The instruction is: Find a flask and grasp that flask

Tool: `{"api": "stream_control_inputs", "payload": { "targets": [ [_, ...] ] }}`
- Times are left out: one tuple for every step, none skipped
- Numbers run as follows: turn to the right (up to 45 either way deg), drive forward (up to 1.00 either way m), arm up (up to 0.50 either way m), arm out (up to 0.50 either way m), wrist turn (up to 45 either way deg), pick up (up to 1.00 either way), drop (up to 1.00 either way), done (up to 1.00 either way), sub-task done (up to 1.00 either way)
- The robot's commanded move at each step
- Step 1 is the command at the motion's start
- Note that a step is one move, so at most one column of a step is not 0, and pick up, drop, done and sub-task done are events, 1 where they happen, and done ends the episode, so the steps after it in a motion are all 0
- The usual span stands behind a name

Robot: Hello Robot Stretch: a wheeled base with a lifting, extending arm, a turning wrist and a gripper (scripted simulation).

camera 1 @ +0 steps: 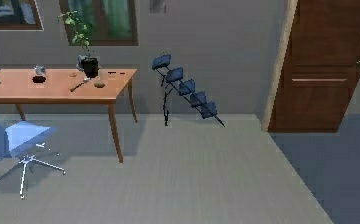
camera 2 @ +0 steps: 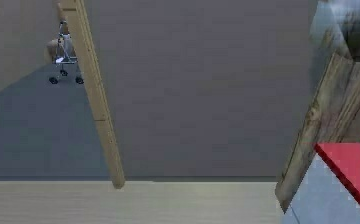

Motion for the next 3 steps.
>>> {"api": "stream_control_inputs", "payload": {
  "targets": [
    [-45.0,0.00,0.00,0.00,0.0,0.00,0.00,0.00,0.00],
    [-42.0,0.00,0.00,0.00,0.0,0.00,0.00,0.00,0.00],
    [0.0,0.80,0.00,0.00,0.0,0.00,0.00,0.00,0.00]
  ]
}}
